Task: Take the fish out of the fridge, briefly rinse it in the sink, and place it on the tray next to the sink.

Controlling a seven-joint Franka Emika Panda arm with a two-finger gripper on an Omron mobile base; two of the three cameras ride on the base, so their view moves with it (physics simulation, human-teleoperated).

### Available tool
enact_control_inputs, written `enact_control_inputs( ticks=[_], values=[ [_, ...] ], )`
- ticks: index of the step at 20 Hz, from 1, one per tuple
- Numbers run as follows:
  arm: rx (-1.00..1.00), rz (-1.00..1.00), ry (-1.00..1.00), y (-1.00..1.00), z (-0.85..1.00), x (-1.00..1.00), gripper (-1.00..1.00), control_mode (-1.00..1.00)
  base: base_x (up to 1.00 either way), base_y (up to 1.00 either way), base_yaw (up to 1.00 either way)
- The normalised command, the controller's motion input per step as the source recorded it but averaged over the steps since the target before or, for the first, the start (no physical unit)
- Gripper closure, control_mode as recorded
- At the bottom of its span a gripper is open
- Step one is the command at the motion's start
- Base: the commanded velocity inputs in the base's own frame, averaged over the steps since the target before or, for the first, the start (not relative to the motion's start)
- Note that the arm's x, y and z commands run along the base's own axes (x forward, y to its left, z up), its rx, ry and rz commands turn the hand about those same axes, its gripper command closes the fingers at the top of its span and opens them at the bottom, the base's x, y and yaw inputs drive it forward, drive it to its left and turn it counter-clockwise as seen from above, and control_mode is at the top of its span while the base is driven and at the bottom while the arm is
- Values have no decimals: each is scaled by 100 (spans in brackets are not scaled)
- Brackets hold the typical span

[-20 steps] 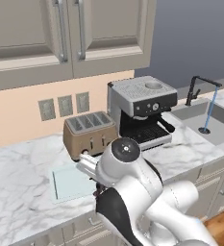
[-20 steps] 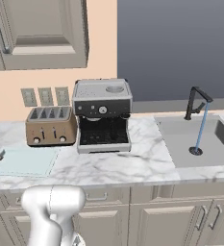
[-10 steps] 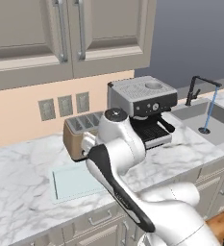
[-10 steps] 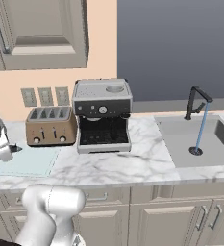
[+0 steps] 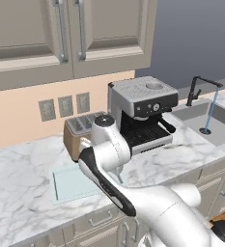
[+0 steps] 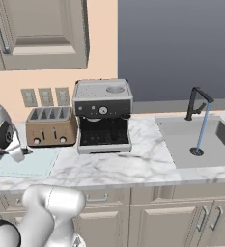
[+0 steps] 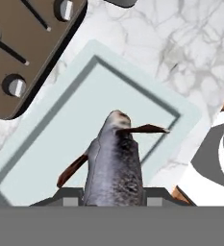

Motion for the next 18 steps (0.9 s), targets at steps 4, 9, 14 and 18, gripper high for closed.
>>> enact_control_inputs(
  ticks=[4, 9, 14, 18],
  values=[
    [-5, 0, -3, 1, -59, 52, 100, -100, 0, 0, 0],
    [-3, -6, -1, 0, -33, 88, 100, -100, 0, 0, 0],
    [0, -5, 0, 0, -15, 47, -100, -100, 0, 0, 0],
    [0, 0, -2, 0, 5, -3, -100, -100, 0, 0, 0]
  ],
)
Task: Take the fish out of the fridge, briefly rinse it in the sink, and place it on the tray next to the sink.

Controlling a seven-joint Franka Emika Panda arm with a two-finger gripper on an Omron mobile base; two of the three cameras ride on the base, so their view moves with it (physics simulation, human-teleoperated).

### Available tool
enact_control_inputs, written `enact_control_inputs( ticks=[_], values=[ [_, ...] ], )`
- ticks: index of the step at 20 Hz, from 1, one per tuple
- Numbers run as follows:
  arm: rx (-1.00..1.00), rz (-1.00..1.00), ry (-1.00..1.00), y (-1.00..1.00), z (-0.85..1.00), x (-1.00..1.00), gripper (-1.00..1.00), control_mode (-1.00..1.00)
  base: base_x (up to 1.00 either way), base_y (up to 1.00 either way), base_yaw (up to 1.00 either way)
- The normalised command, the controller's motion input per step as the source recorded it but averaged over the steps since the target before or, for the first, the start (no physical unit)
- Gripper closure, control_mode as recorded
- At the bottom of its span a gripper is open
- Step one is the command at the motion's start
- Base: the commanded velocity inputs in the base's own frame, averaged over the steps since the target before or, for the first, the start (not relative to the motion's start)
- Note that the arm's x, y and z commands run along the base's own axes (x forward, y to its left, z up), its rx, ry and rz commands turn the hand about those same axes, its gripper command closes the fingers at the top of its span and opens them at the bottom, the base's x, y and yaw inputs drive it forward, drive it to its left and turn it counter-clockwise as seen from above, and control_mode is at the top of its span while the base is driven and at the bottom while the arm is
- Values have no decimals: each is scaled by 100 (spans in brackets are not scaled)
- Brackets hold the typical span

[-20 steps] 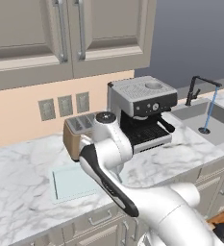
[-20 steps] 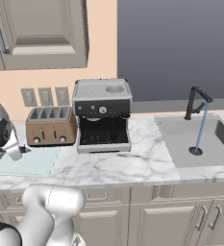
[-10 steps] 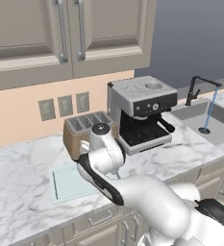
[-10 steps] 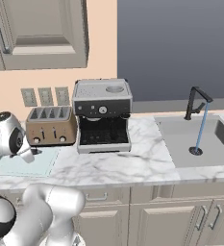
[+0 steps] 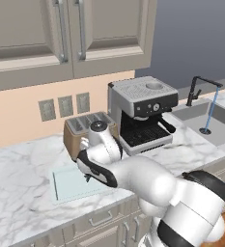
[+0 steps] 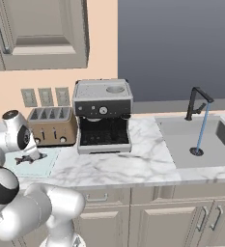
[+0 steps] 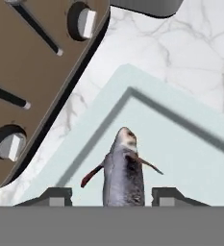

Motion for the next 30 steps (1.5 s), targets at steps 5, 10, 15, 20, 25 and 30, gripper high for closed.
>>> enact_control_inputs(
  ticks=[5, 10, 15, 20, 25, 30],
  values=[
    [0, -1, -12, 0, 78, -14, -100, -100, 0, 0, 0],
    [0, 0, -27, 0, 100, -91, -100, -100, 0, 0, 0],
    [0, 0, -44, -2, 100, -100, -100, -100, 0, 0, 0],
    [11, 0, -38, -79, 88, -100, -100, -100, 0, 0, 0],
    [15, 2, -43, -100, 69, -100, -100, -100, 0, 0, 0],
    [27, 2, -27, -100, 8, -100, -100, -100, 0, 0, 0]
  ],
)
